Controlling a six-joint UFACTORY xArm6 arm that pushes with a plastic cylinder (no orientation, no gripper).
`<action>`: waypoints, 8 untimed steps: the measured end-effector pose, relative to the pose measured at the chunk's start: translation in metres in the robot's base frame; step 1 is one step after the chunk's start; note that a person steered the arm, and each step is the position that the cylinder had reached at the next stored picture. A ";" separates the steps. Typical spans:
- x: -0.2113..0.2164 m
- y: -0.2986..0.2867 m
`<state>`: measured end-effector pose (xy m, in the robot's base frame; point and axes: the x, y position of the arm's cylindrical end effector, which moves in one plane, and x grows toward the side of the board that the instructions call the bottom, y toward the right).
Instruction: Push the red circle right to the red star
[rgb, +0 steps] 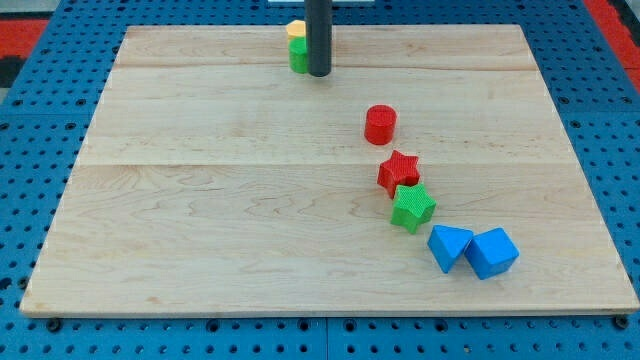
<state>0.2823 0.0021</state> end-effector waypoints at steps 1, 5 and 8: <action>-0.006 0.015; 0.020 0.050; 0.112 0.055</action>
<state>0.3941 0.0572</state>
